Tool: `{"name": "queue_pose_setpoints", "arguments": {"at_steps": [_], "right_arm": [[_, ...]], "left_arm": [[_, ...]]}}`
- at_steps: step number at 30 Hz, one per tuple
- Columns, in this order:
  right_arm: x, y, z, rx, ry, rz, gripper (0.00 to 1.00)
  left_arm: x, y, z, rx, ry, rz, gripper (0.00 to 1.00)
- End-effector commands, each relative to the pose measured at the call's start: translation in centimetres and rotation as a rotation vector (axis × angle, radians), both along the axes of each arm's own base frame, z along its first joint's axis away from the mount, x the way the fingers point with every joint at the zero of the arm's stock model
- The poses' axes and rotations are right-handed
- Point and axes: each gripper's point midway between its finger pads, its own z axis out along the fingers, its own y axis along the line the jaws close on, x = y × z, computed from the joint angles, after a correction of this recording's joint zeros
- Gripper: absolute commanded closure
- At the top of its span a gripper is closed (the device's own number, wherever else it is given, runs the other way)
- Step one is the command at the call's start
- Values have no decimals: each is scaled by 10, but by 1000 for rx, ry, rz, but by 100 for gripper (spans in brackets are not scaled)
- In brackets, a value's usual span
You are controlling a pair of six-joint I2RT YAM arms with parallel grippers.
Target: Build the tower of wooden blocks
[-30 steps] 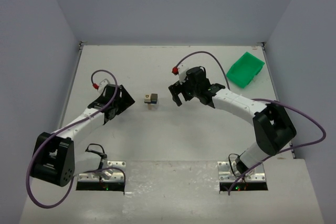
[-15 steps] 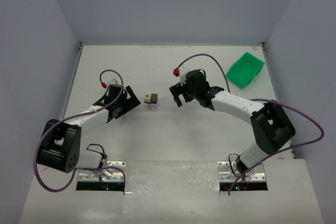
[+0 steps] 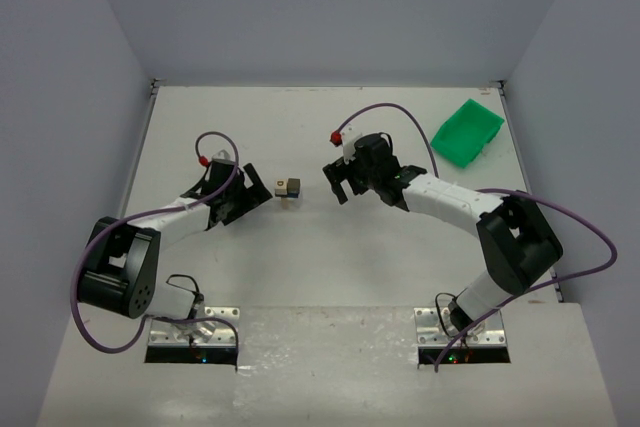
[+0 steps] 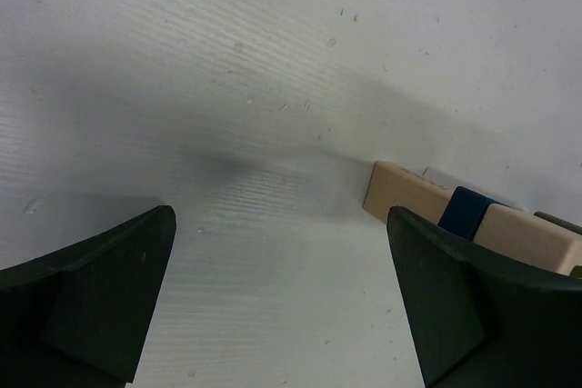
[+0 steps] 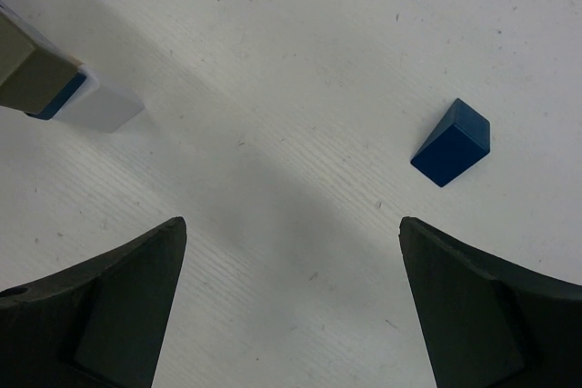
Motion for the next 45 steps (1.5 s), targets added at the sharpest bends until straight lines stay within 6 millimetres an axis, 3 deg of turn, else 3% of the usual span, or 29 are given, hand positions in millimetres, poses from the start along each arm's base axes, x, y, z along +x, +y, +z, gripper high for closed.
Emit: {"name": "queue_pose_setpoints", "arguments": {"at_steps": [1, 45], "right_arm": [[8, 4, 11, 20, -50, 2, 1], [7, 3, 10, 5, -42, 12, 1]], "left_arm": [[20, -4, 20, -17, -84, -15, 0], [16, -25, 39, -16, -146, -108, 0]]}}
